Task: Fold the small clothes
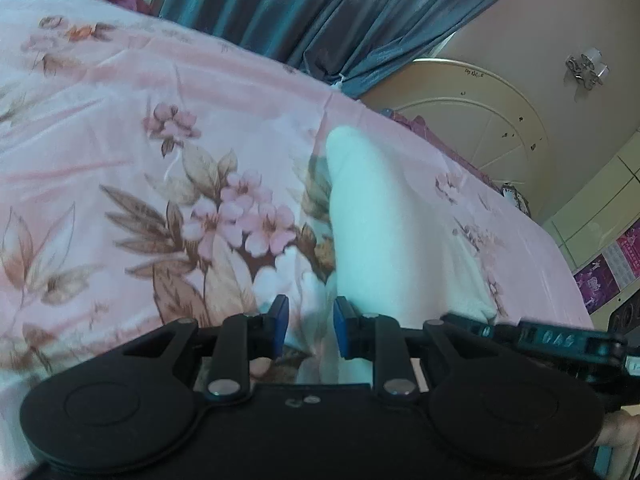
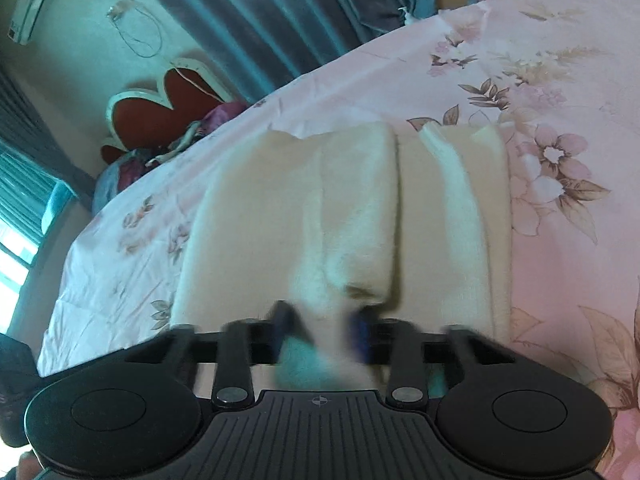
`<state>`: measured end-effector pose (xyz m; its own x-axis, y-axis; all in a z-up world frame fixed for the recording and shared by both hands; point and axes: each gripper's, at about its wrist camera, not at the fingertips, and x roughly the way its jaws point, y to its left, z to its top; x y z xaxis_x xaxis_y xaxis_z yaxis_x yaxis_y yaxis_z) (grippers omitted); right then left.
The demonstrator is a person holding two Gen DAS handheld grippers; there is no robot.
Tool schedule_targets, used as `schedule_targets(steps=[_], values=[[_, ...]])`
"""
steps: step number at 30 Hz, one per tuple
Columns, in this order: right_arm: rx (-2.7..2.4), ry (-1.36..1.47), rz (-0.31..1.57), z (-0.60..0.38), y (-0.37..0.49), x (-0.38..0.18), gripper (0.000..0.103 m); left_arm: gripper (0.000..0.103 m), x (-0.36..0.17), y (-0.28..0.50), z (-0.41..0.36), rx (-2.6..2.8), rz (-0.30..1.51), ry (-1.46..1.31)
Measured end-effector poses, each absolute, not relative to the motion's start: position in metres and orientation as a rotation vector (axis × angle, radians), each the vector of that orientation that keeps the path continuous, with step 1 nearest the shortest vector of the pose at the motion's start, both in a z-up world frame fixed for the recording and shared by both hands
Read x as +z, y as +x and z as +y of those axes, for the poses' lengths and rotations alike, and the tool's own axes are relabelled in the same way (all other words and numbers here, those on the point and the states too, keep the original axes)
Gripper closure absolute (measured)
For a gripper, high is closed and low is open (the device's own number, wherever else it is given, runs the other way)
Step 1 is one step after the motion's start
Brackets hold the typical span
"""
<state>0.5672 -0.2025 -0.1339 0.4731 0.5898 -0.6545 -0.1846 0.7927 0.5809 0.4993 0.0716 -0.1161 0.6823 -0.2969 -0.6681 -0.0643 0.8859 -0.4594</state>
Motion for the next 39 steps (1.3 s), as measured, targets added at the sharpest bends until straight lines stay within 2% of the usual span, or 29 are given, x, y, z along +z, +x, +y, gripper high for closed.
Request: schedule_targets(steps=[9, 13, 17, 19, 23, 26, 28, 30, 35, 39], values=[[0.426, 0.290, 0.788, -0.221, 0.524, -0.080, 0.094, 0.082, -0.088, 0.505, 0.036, -0.279, 0.699, -0.319], [0.374, 0.316, 0.924, -0.233, 0.527, -0.127, 0.094, 0.080, -0.103, 0.514, 0.000, -0.250, 0.797, -0.162], [0.375, 0.418, 0.893, -0.248, 0.524, -0.129, 0.093, 0.080, -0.101, 0.512, 0.001, -0.244, 0.794, -0.169], [0.360, 0.423, 0.892, -0.251, 0.525, -0.125, 0.075, 0.079, -0.100, 0.511, 0.006, -0.245, 0.789, -0.185], [0.338, 0.524, 0.854, -0.272, 0.536, -0.120, 0.075, 0.080, -0.089, 0.515, 0.013, -0.238, 0.713, -0.223], [0.315, 0.495, 0.836, -0.275, 0.553, -0.117, 0.075, 0.078, -0.084, 0.530, 0.007, -0.256, 0.681, -0.212], [0.270, 0.420, 0.873, -0.273, 0.567, -0.122, 0.075, 0.076, -0.088, 0.547, -0.001, -0.268, 0.710, -0.188], [0.243, 0.354, 0.929, -0.270, 0.577, -0.131, 0.076, 0.075, -0.103, 0.567, -0.009, -0.262, 0.825, -0.141], [0.216, 0.333, 0.794, -0.277, 0.582, -0.106, 0.076, 0.077, -0.089, 0.578, -0.003, -0.273, 0.730, -0.138], [0.279, 0.294, 0.849, -0.254, 0.626, -0.115, 0.076, 0.077, -0.096, 0.623, -0.012, -0.307, 0.766, -0.165]])
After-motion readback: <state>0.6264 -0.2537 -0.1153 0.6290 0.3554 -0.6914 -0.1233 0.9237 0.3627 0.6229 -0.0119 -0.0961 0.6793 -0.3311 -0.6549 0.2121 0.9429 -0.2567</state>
